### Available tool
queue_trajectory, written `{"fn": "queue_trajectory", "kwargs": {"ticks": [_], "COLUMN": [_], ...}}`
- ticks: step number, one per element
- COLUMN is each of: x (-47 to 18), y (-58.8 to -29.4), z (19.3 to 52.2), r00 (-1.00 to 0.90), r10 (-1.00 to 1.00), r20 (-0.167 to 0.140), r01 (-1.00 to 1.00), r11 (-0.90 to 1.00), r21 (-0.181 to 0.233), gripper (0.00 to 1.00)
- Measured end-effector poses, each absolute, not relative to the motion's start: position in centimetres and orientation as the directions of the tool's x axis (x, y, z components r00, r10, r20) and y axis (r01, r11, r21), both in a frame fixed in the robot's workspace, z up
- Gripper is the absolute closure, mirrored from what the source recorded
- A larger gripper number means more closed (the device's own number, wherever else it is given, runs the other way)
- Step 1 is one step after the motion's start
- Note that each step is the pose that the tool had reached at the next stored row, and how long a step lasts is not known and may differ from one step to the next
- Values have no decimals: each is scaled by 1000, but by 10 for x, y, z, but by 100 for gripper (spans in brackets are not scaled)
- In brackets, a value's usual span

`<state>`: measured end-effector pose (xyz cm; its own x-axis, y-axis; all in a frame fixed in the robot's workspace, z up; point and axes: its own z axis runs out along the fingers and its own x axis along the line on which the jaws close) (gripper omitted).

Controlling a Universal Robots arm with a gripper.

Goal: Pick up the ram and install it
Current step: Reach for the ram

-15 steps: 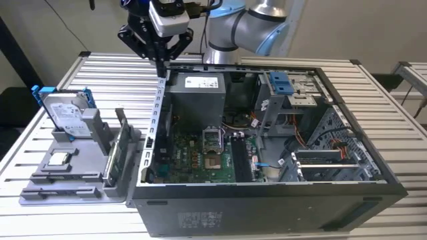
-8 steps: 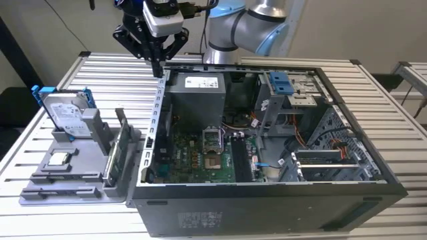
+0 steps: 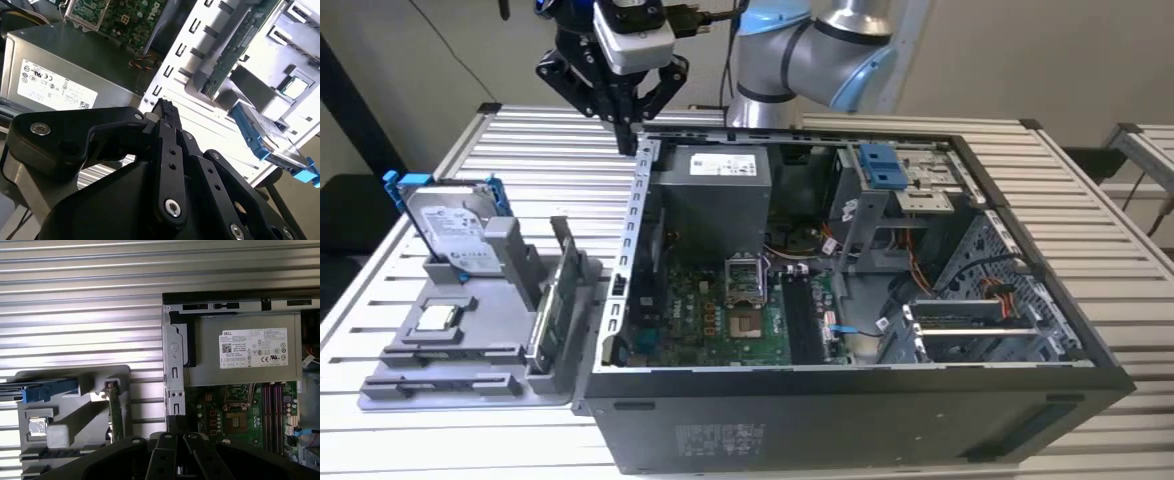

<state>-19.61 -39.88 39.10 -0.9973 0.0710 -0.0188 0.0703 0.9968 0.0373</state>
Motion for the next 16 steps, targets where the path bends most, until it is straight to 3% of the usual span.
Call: {"fn": "queue_trajectory", "kwargs": {"ticks": [16], "x": [-210], "y": [-399], "z": [391], "r00": [-997], "r10": [71], "r20": [-19], "r01": [70], "r11": [997], "r21": [37], "gripper": [89]}}
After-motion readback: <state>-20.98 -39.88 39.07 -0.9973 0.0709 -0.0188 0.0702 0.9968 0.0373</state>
